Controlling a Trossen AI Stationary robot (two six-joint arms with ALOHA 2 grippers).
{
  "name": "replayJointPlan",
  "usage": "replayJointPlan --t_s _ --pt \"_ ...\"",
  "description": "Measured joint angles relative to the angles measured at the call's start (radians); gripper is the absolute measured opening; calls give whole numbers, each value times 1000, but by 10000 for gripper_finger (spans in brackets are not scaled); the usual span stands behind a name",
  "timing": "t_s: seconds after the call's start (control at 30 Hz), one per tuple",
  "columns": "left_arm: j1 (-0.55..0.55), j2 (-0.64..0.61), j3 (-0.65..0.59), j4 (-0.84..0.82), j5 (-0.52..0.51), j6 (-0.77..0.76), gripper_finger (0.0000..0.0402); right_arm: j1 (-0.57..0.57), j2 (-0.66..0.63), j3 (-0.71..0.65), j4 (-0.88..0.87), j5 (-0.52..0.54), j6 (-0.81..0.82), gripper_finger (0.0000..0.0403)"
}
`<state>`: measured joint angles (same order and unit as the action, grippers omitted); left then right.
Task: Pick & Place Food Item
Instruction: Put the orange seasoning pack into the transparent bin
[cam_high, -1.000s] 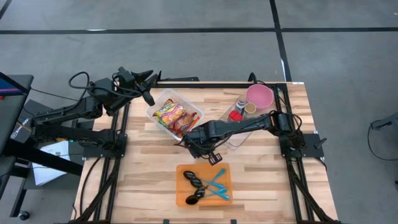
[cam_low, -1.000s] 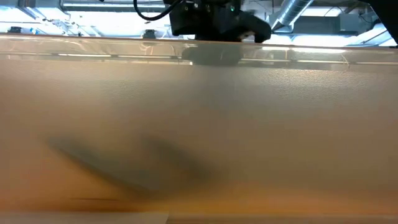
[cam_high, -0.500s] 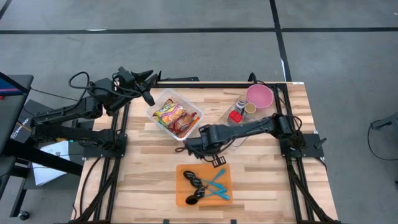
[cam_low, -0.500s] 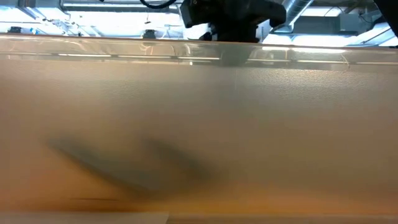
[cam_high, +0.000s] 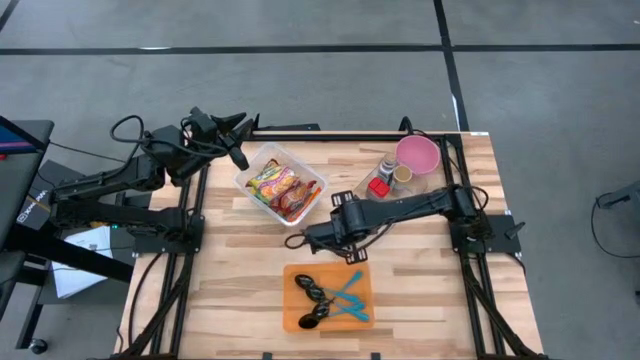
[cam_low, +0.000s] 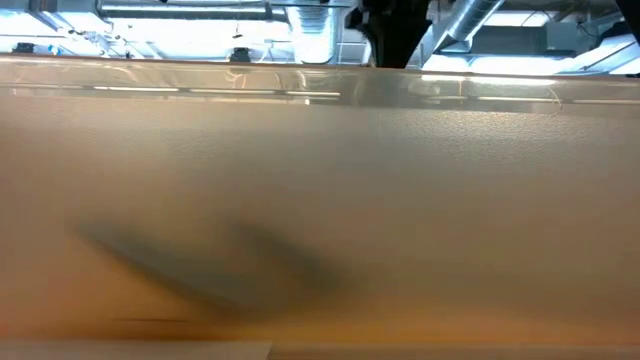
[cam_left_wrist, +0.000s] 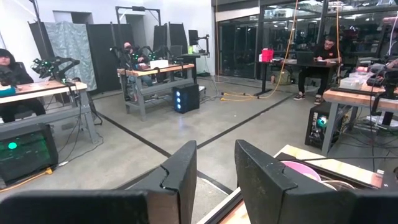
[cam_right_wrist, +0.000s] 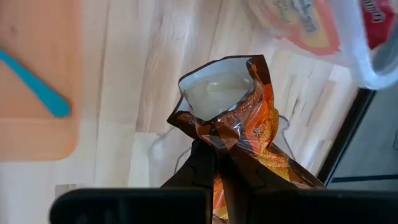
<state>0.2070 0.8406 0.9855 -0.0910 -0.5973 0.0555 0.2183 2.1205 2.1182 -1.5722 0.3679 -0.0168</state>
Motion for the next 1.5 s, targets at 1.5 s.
replayJointPlan --t_s 1.5 --pt "-246 463 1 778 507 -269 133 331 -559 -164 1292 378 -71 4"
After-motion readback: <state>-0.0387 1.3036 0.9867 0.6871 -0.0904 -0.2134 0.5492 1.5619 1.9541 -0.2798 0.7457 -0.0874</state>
